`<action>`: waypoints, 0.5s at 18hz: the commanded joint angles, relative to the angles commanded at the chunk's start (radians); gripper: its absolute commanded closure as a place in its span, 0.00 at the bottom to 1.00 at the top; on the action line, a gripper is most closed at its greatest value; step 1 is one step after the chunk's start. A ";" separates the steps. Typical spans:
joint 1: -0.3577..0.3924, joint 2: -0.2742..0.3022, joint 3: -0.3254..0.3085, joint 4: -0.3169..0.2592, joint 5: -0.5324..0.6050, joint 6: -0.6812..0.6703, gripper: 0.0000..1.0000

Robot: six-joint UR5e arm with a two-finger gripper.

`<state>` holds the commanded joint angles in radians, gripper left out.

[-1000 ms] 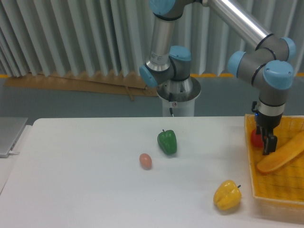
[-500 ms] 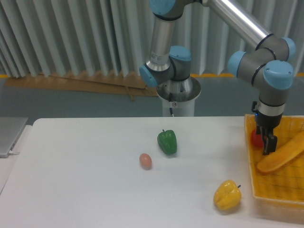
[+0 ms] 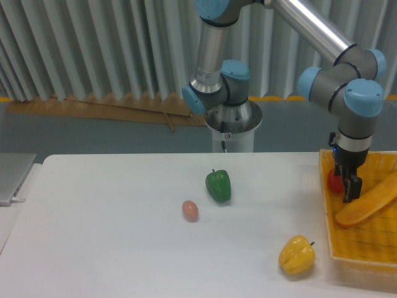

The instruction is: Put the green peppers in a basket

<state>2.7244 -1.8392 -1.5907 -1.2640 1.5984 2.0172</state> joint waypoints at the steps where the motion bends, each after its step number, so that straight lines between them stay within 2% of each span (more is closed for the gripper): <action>1: -0.043 0.146 0.002 -0.138 0.008 0.053 0.00; 4: -0.012 0.144 0.003 -0.135 0.002 0.064 0.00; 9: -0.020 0.138 0.014 -0.130 0.002 0.054 0.00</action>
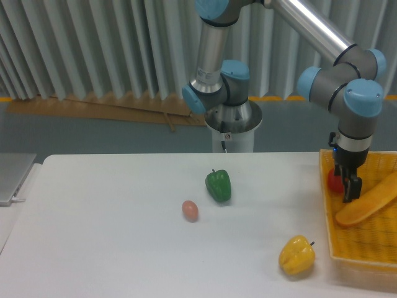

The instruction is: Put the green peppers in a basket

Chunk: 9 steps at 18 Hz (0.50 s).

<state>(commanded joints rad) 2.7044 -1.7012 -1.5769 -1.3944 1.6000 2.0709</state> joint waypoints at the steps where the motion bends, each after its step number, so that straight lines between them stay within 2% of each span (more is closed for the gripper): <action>1: -0.002 -0.006 0.000 0.003 -0.002 0.000 0.00; 4: -0.003 -0.026 0.003 0.006 -0.002 -0.003 0.00; 9: 0.012 -0.026 0.008 0.005 -0.005 0.000 0.00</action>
<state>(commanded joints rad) 2.7167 -1.7272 -1.5693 -1.3898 1.5953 2.0709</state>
